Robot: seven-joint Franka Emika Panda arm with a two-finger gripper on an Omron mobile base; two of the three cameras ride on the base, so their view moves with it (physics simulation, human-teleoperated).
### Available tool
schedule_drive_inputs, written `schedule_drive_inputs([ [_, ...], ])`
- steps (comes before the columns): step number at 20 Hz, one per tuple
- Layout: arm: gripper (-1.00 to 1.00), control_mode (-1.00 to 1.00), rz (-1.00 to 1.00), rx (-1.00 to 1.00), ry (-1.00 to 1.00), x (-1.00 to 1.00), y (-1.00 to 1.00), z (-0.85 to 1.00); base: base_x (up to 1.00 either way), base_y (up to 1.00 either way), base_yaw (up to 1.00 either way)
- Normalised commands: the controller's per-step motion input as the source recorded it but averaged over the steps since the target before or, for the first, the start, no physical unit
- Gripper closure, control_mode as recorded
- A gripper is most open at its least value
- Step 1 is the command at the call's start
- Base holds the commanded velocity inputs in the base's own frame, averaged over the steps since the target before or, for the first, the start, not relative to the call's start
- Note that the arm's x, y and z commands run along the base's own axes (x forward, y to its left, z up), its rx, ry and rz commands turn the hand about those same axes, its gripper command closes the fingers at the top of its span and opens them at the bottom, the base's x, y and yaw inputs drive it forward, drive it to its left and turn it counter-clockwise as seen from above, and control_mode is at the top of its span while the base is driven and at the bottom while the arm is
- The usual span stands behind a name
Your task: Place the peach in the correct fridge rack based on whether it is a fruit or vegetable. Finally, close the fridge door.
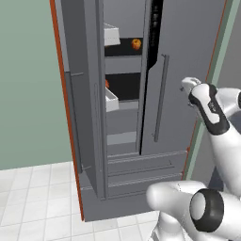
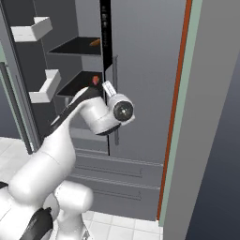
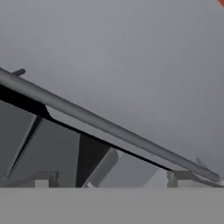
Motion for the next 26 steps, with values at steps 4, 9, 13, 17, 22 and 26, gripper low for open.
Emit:
schedule_drive_inputs([
  [4,-1.00,-1.00,0.00,-0.40,-0.38,-1.00,0.58,0.18,0.00,0.00,0.00],
  [9,-1.00,-1.00,0.00,-0.51,-0.41,-0.99,0.87,0.23,0.00,0.00,0.00],
  [13,-1.00,-1.00,0.00,-0.56,-0.38,-0.83,1.00,0.10,0.00,0.00,0.00],
  [17,-1.00,-1.00,0.01,-0.57,-0.25,-0.48,1.00,0.01,0.00,0.00,0.00],
  [22,-1.00,-1.00,0.04,-0.57,-0.28,-0.39,1.00,-0.01,0.00,0.00,0.00],
  [26,-1.00,-1.00,0.02,-0.56,-0.22,-0.31,1.00,-0.16,0.00,0.00,0.00],
])
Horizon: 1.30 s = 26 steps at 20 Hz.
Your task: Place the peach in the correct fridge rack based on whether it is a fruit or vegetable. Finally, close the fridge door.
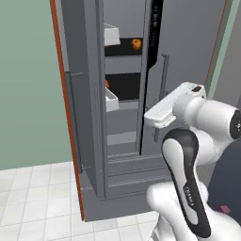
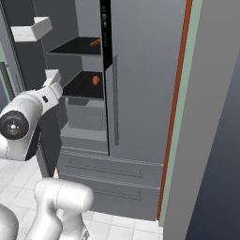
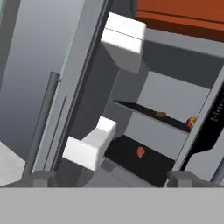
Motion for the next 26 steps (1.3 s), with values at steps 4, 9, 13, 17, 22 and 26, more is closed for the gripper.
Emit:
schedule_drive_inputs([
  [4,-1.00,-1.00,0.00,-0.52,-0.13,-0.37,1.00,-0.19,0.00,0.00,0.00],
  [9,-1.00,-1.00,0.00,-0.51,-0.04,-0.12,1.00,-0.43,0.00,0.00,0.00],
  [13,-1.00,-1.00,0.00,-0.43,-0.06,-0.07,1.00,-0.33,0.00,0.00,0.00],
  [17,-1.00,-1.00,0.00,-0.34,0.00,0.13,1.00,-0.23,0.00,0.00,0.00],
  [22,-1.00,-1.00,0.00,-0.26,0.00,0.65,1.00,-0.26,0.00,0.00,0.00],
  [26,-1.00,-1.00,0.00,-0.17,0.04,1.00,0.78,-0.28,0.00,0.00,0.00],
])
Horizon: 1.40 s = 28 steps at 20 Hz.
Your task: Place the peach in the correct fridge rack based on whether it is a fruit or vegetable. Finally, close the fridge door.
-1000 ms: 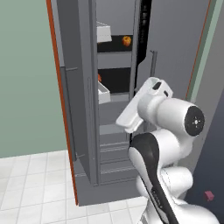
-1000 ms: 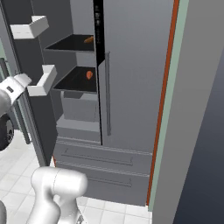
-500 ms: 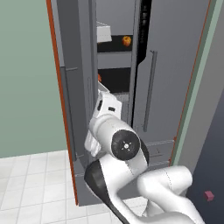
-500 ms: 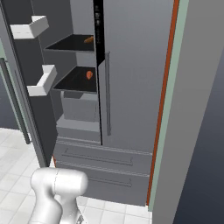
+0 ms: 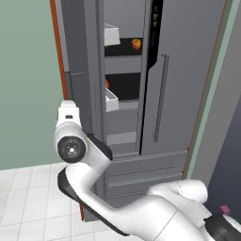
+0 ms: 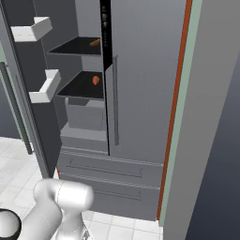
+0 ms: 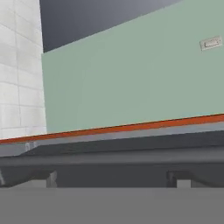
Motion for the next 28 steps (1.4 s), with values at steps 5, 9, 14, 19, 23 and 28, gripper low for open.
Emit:
schedule_drive_inputs([
  [5,-1.00,-1.00,-0.06,-0.11,0.06,0.96,0.35,-0.20,0.00,0.00,0.00],
  [9,-1.00,-1.00,-0.08,-0.01,0.03,0.78,-0.08,-0.11,0.00,0.00,0.00],
  [14,-1.00,-1.00,-0.06,0.00,0.00,0.46,-0.46,-0.21,0.00,0.00,0.00],
  [19,-1.00,-1.00,-0.05,0.00,0.00,0.08,-0.77,-0.18,0.00,0.00,0.00],
  [23,-1.00,-1.00,-0.04,0.00,0.00,0.45,-0.86,-0.11,0.00,0.00,0.00],
  [28,-1.00,-1.00,0.00,0.01,0.00,0.90,-0.73,-0.09,0.00,0.00,0.00],
])
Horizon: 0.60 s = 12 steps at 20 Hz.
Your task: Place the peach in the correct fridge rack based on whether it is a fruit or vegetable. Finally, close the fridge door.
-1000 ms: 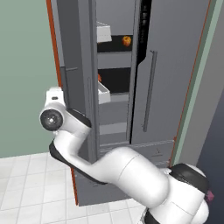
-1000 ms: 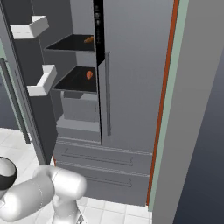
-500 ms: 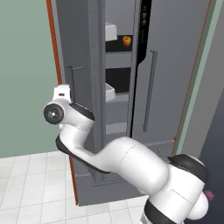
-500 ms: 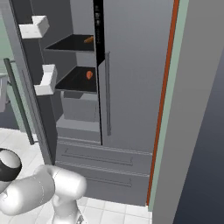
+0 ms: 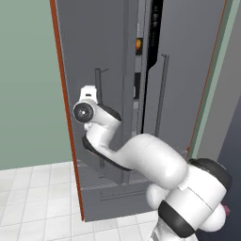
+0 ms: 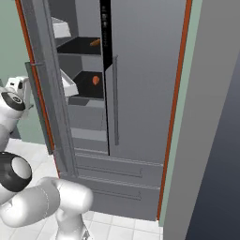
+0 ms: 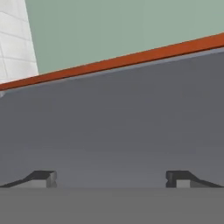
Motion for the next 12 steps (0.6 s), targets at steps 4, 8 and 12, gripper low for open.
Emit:
schedule_drive_inputs([
  [4,-1.00,-1.00,0.00,0.00,0.00,0.94,-0.50,-0.06,0.00,0.00,0.00],
  [8,-1.00,-1.00,0.00,0.00,0.00,0.76,-0.39,0.00,0.00,0.00,0.00],
  [12,-1.00,-1.00,-0.01,0.00,-0.02,0.61,-0.38,0.00,0.00,0.00,0.00],
])
